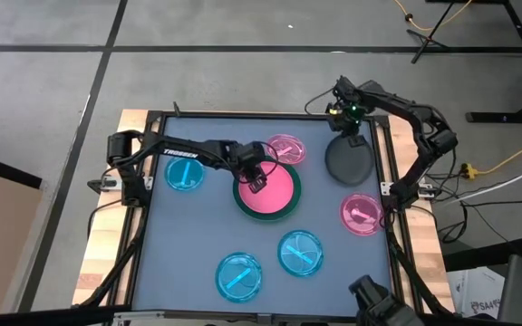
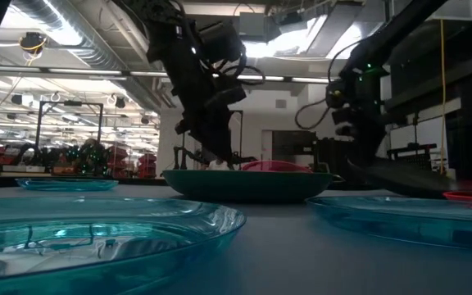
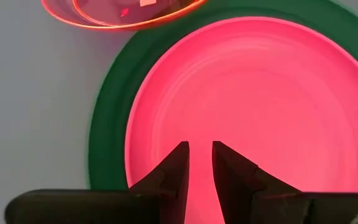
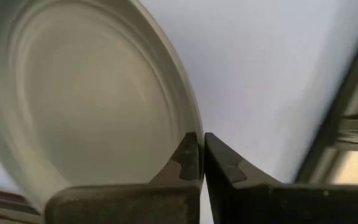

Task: Stack plastic plates
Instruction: Stack the black plate on top of the pink plate

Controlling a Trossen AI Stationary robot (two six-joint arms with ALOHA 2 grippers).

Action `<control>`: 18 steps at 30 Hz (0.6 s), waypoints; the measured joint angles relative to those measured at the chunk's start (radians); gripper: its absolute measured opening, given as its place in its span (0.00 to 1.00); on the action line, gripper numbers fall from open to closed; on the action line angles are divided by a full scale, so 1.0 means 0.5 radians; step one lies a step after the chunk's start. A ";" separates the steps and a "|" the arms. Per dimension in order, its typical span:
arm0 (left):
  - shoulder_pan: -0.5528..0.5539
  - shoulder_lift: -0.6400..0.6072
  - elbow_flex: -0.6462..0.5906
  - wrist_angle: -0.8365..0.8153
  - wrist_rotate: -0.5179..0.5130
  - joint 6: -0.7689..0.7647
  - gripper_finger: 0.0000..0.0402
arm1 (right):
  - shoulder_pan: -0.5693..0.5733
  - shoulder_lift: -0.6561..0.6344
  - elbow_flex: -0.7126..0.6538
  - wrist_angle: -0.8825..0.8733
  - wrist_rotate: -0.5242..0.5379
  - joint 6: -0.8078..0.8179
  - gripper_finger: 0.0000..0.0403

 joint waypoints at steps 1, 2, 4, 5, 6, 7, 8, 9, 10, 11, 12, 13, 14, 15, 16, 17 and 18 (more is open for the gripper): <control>0.000 -0.013 0.001 0.001 -0.004 0.027 0.16 | 0.000 0.000 0.035 -0.016 -0.011 0.017 0.00; 0.000 -0.029 0.001 -0.007 -0.008 0.048 0.16 | 0.001 -0.002 0.069 -0.031 -0.013 0.027 0.00; 0.000 -0.067 0.001 -0.033 -0.040 0.089 0.16 | 0.001 -0.002 0.135 -0.066 -0.031 0.052 0.00; 0.000 -0.092 0.001 -0.048 -0.060 0.097 0.16 | 0.001 -0.002 0.167 -0.084 -0.050 0.077 0.00; 0.000 -0.112 0.001 -0.058 -0.093 0.108 0.16 | 0.001 -0.002 0.196 -0.098 -0.072 0.100 0.00; 0.000 -0.136 0.001 -0.062 -0.123 0.129 0.16 | 0.002 -0.002 0.224 -0.113 -0.099 0.129 0.00; 0.001 -0.162 0.002 -0.085 -0.143 0.147 0.16 | 0.012 -0.002 0.249 -0.138 -0.137 0.146 0.00; 0.004 -0.185 0.002 -0.112 -0.169 0.167 0.16 | 0.017 -0.003 0.272 -0.164 -0.169 0.171 0.00; 0.004 -0.210 0.002 -0.121 -0.188 0.190 0.16 | 0.029 -0.003 0.295 -0.183 -0.193 0.186 0.00; 0.005 -0.236 0.002 -0.139 -0.201 0.205 0.16 | 0.043 -0.003 0.320 -0.207 -0.221 0.204 0.00; 0.009 -0.259 0.002 -0.174 -0.222 0.229 0.16 | 0.062 -0.003 0.343 -0.238 -0.250 0.236 0.00; 0.010 -0.281 0.002 -0.206 -0.231 0.256 0.16 | 0.087 -0.004 0.364 -0.262 -0.275 0.268 0.00; 0.017 -0.303 0.002 -0.235 -0.231 0.291 0.16 | 0.115 -0.004 0.382 -0.275 -0.299 0.304 0.00; 0.024 -0.327 0.002 -0.273 -0.230 0.322 0.16 | 0.147 -0.004 0.397 -0.290 -0.330 0.349 0.00; 0.031 -0.354 0.002 -0.311 -0.230 0.350 0.16 | 0.187 -0.004 0.414 -0.303 -0.351 0.398 0.00; 0.041 -0.382 0.002 -0.343 -0.234 0.370 0.16 | 0.224 -0.004 0.430 -0.310 -0.380 0.451 0.00; 0.051 -0.406 0.002 -0.362 -0.241 0.395 0.16 | 0.265 -0.004 0.443 -0.313 -0.394 0.506 0.00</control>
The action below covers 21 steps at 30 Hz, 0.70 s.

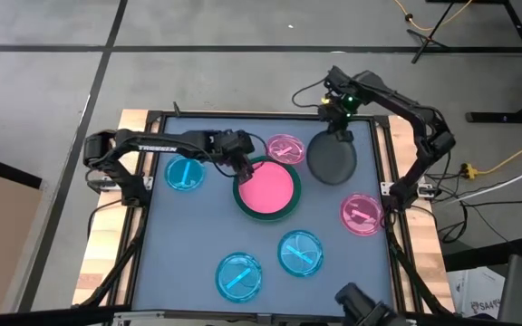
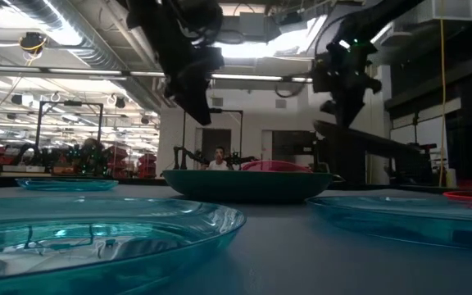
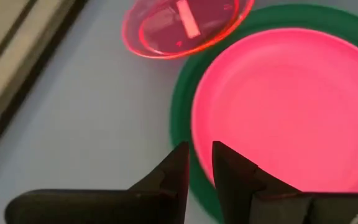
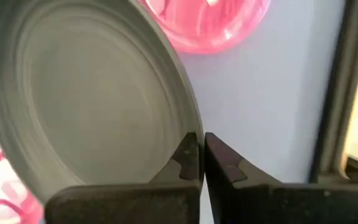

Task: Stack plastic plates
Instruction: Stack the black plate on top of the pink plate

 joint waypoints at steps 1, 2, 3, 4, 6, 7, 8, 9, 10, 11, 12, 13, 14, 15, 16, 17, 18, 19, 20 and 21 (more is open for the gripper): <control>0.008 -0.023 0.000 -0.021 -0.006 0.012 0.16 | 0.050 0.000 0.013 0.001 -0.008 0.063 0.00; 0.018 -0.043 0.000 -0.057 -0.022 0.013 0.16 | 0.098 0.000 0.023 0.006 -0.017 0.124 0.00; 0.028 -0.061 0.000 -0.083 -0.036 0.013 0.16 | 0.145 0.000 0.033 0.010 -0.018 0.183 0.00; 0.037 -0.080 0.000 -0.093 -0.048 0.013 0.16 | 0.196 0.000 0.041 0.018 -0.018 0.231 0.00; 0.055 -0.119 0.000 -0.125 -0.071 0.014 0.16 | 0.298 0.000 0.053 0.053 -0.023 0.342 0.00; 0.065 -0.137 0.000 -0.148 -0.079 0.015 0.16 | 0.344 0.000 0.056 0.068 -0.035 0.395 0.00; 0.074 -0.147 0.000 -0.163 -0.086 0.017 0.16 | 0.390 0.000 0.057 0.087 -0.040 0.450 0.00; 0.081 -0.156 0.000 -0.171 -0.089 0.023 0.16 | 0.435 0.000 0.058 0.113 -0.042 0.500 0.00; 0.094 -0.165 0.000 -0.193 -0.089 0.045 0.16 | 0.478 0.000 0.058 0.143 -0.044 0.538 0.00; 0.104 -0.176 0.000 -0.220 -0.088 0.073 0.16 | 0.515 0.000 0.058 0.176 -0.046 0.573 0.00; 0.113 -0.186 0.000 -0.227 -0.088 0.103 0.16 | 0.552 0.000 0.058 0.212 -0.048 0.606 0.00; 0.121 -0.196 0.000 -0.225 -0.088 0.112 0.16 | 0.586 0.000 0.058 0.252 -0.048 0.640 0.00; 0.133 -0.202 0.000 -0.236 -0.088 0.115 0.16 | 0.615 0.000 0.058 0.302 -0.048 0.677 0.00; 0.144 -0.208 0.000 -0.257 -0.085 0.116 0.16 | 0.643 0.000 0.058 0.355 -0.048 0.714 0.00; 0.156 -0.212 0.000 -0.272 -0.084 0.116 0.16 | 0.669 0.000 0.058 0.412 -0.048 0.750 0.00; 0.163 -0.215 0.000 -0.274 -0.084 0.116 0.16 | 0.692 0.000 0.058 0.467 -0.048 0.791 0.00; 0.170 -0.216 0.000 -0.276 -0.085 0.116 0.16 | 0.713 0.000 0.058 0.521 -0.048 0.830 0.00; 0.178 -0.216 0.000 -0.290 -0.085 0.117 0.16 | 0.732 0.000 0.058 0.576 -0.048 0.873 0.00; 0.188 -0.216 0.000 -0.308 -0.084 0.124 0.16 | 0.749 0.000 0.058 0.634 -0.048 0.922 0.00; 0.199 -0.216 0.000 -0.320 -0.084 0.151 0.16 | 0.765 0.003 0.058 0.695 -0.049 0.970 0.00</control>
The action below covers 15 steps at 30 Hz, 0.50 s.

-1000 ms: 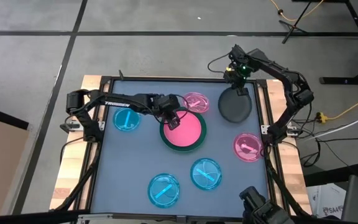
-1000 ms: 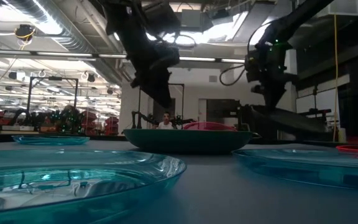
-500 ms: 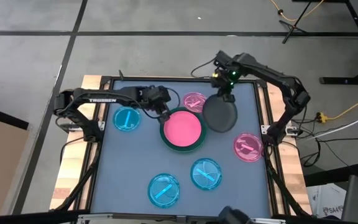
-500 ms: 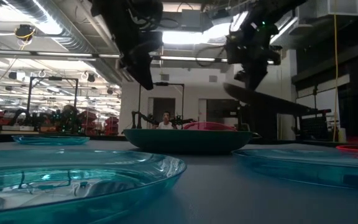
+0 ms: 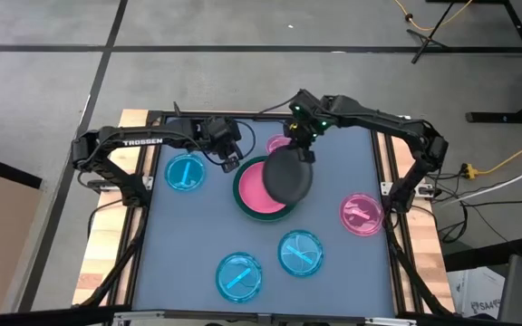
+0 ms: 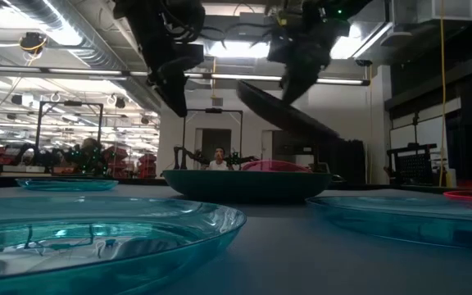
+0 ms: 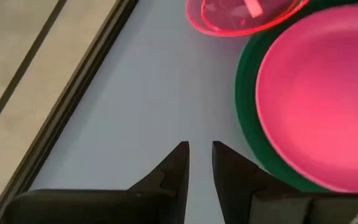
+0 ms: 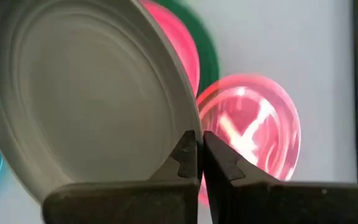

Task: Stack plastic plates
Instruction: Stack the black plate on top of the pink plate

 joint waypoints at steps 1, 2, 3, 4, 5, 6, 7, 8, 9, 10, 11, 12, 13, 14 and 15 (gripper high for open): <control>0.009 0.000 0.000 -0.008 0.000 0.032 0.16 | 0.014 0.006 0.001 0.061 0.000 0.040 0.00; 0.021 0.000 0.000 -0.022 0.000 0.070 0.16 | 0.024 0.015 0.002 0.123 0.000 0.081 0.00; 0.034 0.000 0.000 -0.042 -0.001 0.106 0.16 | 0.037 0.029 0.002 0.177 0.001 0.118 0.00; 0.045 0.000 0.000 -0.055 -0.002 0.125 0.16 | 0.051 0.048 0.002 0.232 0.001 0.148 0.00; 0.057 0.000 0.000 -0.061 -0.002 0.137 0.16 | 0.063 0.067 0.002 0.283 -0.001 0.179 0.00; 0.067 0.000 0.000 -0.071 -0.004 0.141 0.16 | 0.074 0.088 0.002 0.318 -0.003 0.193 0.00; 0.079 0.000 0.000 -0.085 -0.003 0.142 0.16 | 0.088 0.109 0.002 0.346 -0.004 0.202 0.00; 0.091 0.000 0.000 -0.095 -0.003 0.142 0.16 | 0.100 0.132 0.002 0.369 -0.005 0.220 0.00; 0.101 0.001 -0.001 -0.101 -0.002 0.142 0.16 | 0.112 0.155 0.002 0.383 -0.007 0.234 0.00; 0.109 0.001 0.000 -0.107 -0.002 0.143 0.16 | 0.123 0.178 0.002 0.393 -0.015 0.241 0.00; 0.119 0.001 0.000 -0.113 -0.002 0.144 0.16 | 0.127 0.200 0.002 0.394 -0.028 0.243 0.00; 0.126 0.001 0.000 -0.116 -0.003 0.147 0.16 | 0.129 0.221 0.002 0.393 -0.043 0.243 0.00; 0.130 0.001 0.000 -0.120 -0.003 0.158 0.16 | 0.138 0.243 0.002 0.394 -0.059 0.252 0.00; 0.133 0.001 -0.001 -0.124 -0.003 0.166 0.16 | 0.137 0.262 0.002 0.394 -0.076 0.276 0.00; 0.135 0.001 -0.001 -0.125 -0.003 0.171 0.16 | 0.137 0.281 0.002 0.395 -0.082 0.297 0.00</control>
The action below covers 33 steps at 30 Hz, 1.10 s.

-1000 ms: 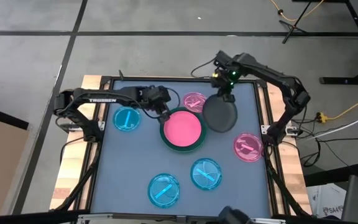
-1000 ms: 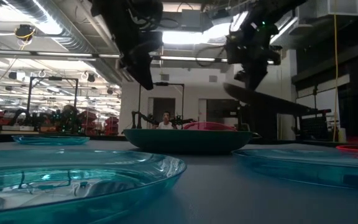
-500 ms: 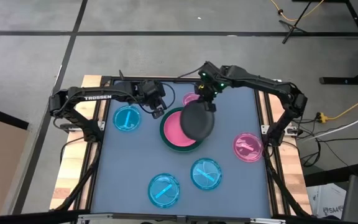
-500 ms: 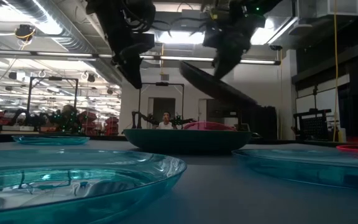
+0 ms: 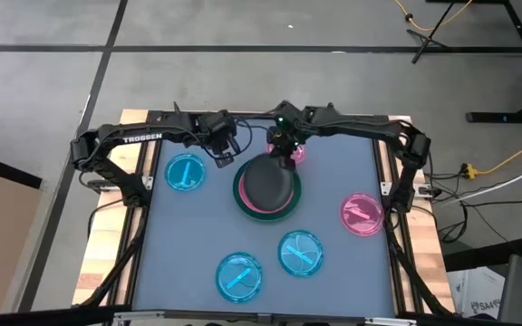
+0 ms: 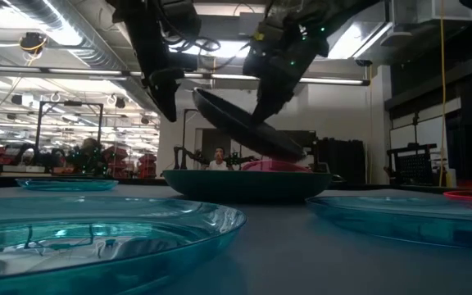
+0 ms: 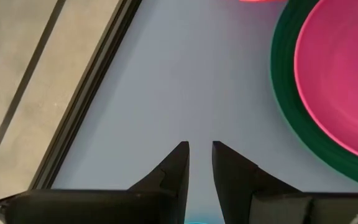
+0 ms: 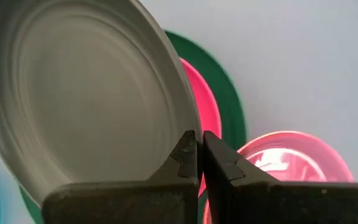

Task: Stack plastic plates
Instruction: Stack the black plate on top of the pink plate

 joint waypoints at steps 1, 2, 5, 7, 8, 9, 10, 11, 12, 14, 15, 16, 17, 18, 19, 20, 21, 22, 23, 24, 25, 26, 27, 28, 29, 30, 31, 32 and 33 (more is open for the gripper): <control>0.000 0.000 0.000 0.000 0.000 0.003 0.16 | 0.000 0.018 0.000 0.000 -0.001 0.016 0.00; 0.000 0.000 0.000 0.000 0.001 0.003 0.16 | -0.001 0.034 0.000 0.000 0.000 0.028 0.00; 0.000 0.000 0.000 -0.001 0.001 0.004 0.16 | -0.002 0.073 0.000 0.000 0.002 0.031 0.00; 0.000 0.000 0.000 -0.001 0.001 0.004 0.16 | -0.002 0.089 0.000 -0.001 0.004 0.031 0.00; 0.000 0.000 0.000 -0.001 0.002 0.004 0.16 | -0.002 0.097 0.000 0.002 0.006 0.031 0.00; 0.000 0.000 0.000 -0.001 0.005 0.004 0.16 | -0.002 0.100 0.000 0.000 0.006 0.032 0.00; 0.000 0.000 0.000 -0.001 0.011 0.004 0.16 | -0.002 0.102 -0.001 -0.001 0.010 0.032 0.00; 0.000 0.000 0.000 -0.001 0.013 0.004 0.16 | -0.002 0.102 -0.001 -0.001 0.011 0.032 0.00; 0.000 0.000 0.000 -0.001 0.013 0.004 0.16 | -0.002 0.102 -0.001 0.003 0.010 0.032 0.00; 0.000 0.001 0.000 -0.001 0.015 0.004 0.16 | -0.002 0.102 -0.001 0.004 0.010 0.032 0.00; 0.000 0.000 0.000 -0.001 0.016 0.004 0.16 | -0.002 0.102 -0.001 0.000 0.010 0.032 0.00; 0.000 0.001 0.000 -0.001 0.016 0.004 0.16 | -0.002 0.102 -0.001 0.000 0.011 0.032 0.00; 0.000 0.001 0.000 -0.001 0.016 0.004 0.16 | -0.002 0.102 -0.001 0.001 0.011 0.032 0.00; 0.000 0.001 -0.001 -0.001 0.016 0.003 0.16 | -0.002 0.102 -0.001 0.001 0.011 0.032 0.00; 0.000 0.001 -0.001 -0.001 0.016 0.003 0.16 | -0.002 0.102 -0.001 0.001 0.011 0.029 0.00; 0.000 0.001 -0.001 -0.001 0.016 0.003 0.16 | -0.002 0.102 -0.001 0.001 0.012 0.029 0.00; 0.000 0.001 -0.002 -0.001 0.016 0.004 0.16 | -0.002 0.102 -0.001 0.001 0.012 0.029 0.00; 0.000 0.001 -0.002 -0.001 0.016 0.004 0.16 | -0.002 0.102 -0.001 0.001 0.012 0.029 0.00; 0.000 0.001 -0.002 -0.001 0.016 0.003 0.16 | -0.002 0.102 -0.001 0.001 0.012 0.029 0.00; 0.000 0.001 -0.002 -0.001 0.016 0.003 0.16 | -0.002 0.102 -0.001 0.001 0.012 0.028 0.00; 0.000 0.001 -0.002 -0.001 0.016 0.003 0.16 | -0.002 0.102 -0.001 0.001 0.012 0.028 0.00; 0.000 0.001 -0.002 -0.001 0.016 0.003 0.16 | -0.002 0.102 -0.001 0.001 0.012 0.029 0.00; 0.000 0.001 -0.002 -0.001 0.016 0.003 0.16 | -0.002 0.102 -0.001 0.001 0.012 0.028 0.00; 0.000 0.001 -0.002 -0.001 0.016 0.003 0.16 | -0.002 0.102 -0.001 0.001 0.012 0.028 0.00; 0.000 0.001 -0.002 -0.001 0.016 0.003 0.16 | -0.002 0.102 -0.002 0.001 0.012 0.028 0.00; 0.000 0.001 -0.002 -0.001 0.016 0.003 0.16 | -0.002 0.102 -0.002 0.000 0.013 0.029 0.00; 0.000 0.001 -0.002 -0.001 0.016 0.003 0.16 | -0.002 0.102 -0.002 0.001 0.013 0.029 0.00; 0.000 0.001 -0.002 -0.001 0.016 0.003 0.16 | -0.002 0.102 -0.002 0.001 0.013 0.029 0.00; 0.000 0.001 -0.002 -0.001 0.016 0.003 0.16 | -0.002 0.102 -0.002 0.000 0.013 0.029 0.00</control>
